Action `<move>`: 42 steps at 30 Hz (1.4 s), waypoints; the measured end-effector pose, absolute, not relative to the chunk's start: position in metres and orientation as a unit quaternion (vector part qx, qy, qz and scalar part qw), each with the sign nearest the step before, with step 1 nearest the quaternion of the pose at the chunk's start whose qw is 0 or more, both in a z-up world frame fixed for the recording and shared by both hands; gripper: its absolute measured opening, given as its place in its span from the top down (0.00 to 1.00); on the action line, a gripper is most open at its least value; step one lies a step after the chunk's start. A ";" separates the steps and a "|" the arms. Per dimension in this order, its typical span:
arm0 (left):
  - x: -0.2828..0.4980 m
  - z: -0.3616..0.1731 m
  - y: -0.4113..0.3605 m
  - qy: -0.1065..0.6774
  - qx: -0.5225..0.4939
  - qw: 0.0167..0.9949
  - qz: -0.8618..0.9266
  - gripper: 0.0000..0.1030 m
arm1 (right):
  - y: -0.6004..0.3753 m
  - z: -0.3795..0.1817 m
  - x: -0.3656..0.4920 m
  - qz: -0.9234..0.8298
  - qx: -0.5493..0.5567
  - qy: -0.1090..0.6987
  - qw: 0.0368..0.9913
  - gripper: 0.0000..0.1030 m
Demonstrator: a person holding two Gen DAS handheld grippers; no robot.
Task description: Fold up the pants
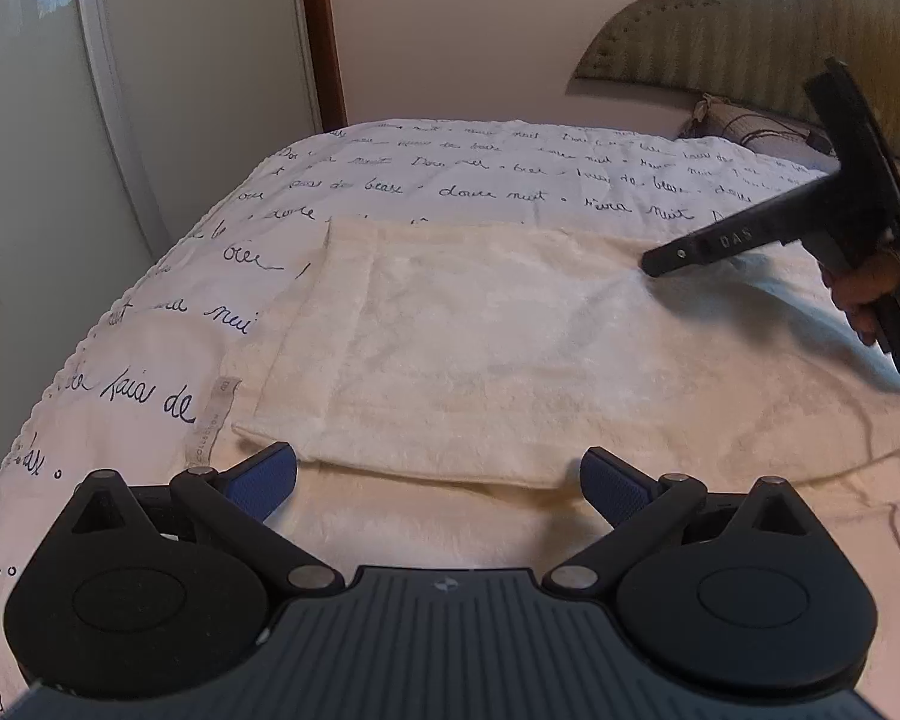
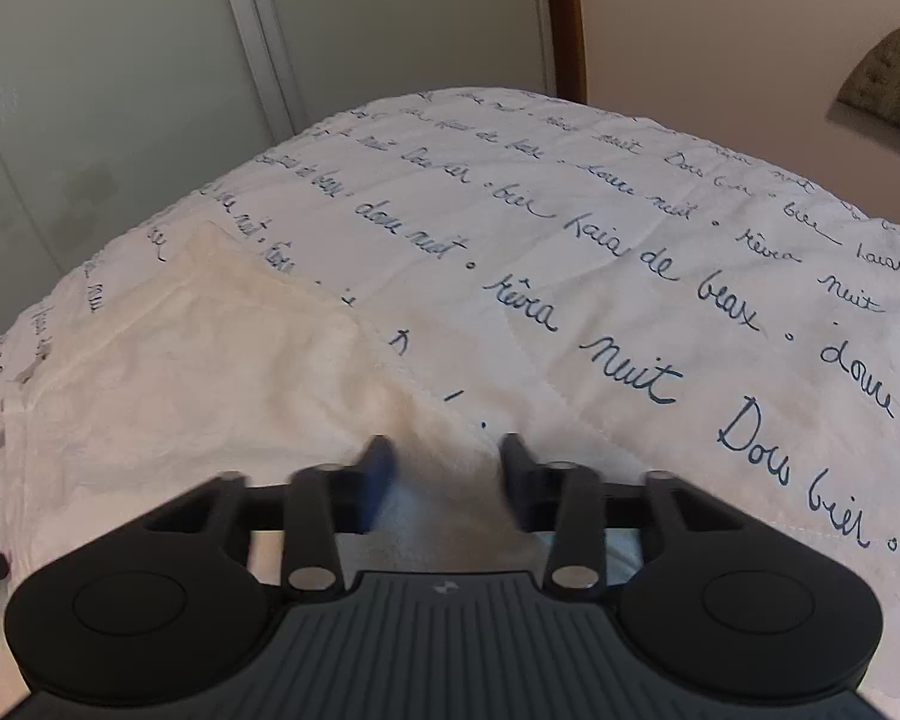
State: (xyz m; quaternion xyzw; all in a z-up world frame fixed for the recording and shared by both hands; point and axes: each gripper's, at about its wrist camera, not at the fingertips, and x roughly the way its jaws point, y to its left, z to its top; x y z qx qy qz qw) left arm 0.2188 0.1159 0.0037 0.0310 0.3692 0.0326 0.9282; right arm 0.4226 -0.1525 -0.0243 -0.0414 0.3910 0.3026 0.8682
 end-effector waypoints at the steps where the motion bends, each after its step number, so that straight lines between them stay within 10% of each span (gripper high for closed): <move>1: 0.223 0.006 0.120 0.369 0.019 0.928 0.037 0.01 | -0.151 -0.022 0.416 0.298 -0.057 0.377 0.875 0.83; 12: 0.227 0.026 0.187 0.328 -0.310 0.892 -0.020 0.01 | -0.113 0.020 0.242 0.320 -0.301 0.194 0.877 0.88; 21: 0.225 0.023 0.205 0.295 -0.384 0.875 0.014 0.02 | -0.111 0.003 0.161 0.346 -0.320 0.198 0.859 0.89; 23: 0.227 0.016 0.211 0.306 -0.394 0.866 0.040 0.17 | -0.116 0.003 0.157 0.343 -0.302 0.202 0.866 0.89; 24: 0.227 0.011 0.214 0.310 -0.406 0.859 0.041 0.54 | -0.116 0.003 0.157 0.340 -0.294 0.200 0.871 0.89; 26: 0.228 -0.002 0.221 0.325 -0.444 0.835 0.024 0.91 | -0.115 0.003 0.159 0.329 -0.278 0.196 0.881 0.89; 34: 0.194 0.018 0.214 0.278 -0.414 0.867 0.003 0.96 | -0.125 -0.016 0.157 0.219 -0.373 0.178 0.884 0.53; 39: 0.181 0.028 0.212 0.267 -0.406 0.874 -0.006 0.96 | -0.163 -0.012 0.176 0.159 -0.356 0.203 0.899 0.55; 42: 0.175 0.029 0.210 0.267 -0.391 0.881 -0.008 0.96 | -0.179 -0.008 0.180 0.129 -0.357 0.213 0.900 0.87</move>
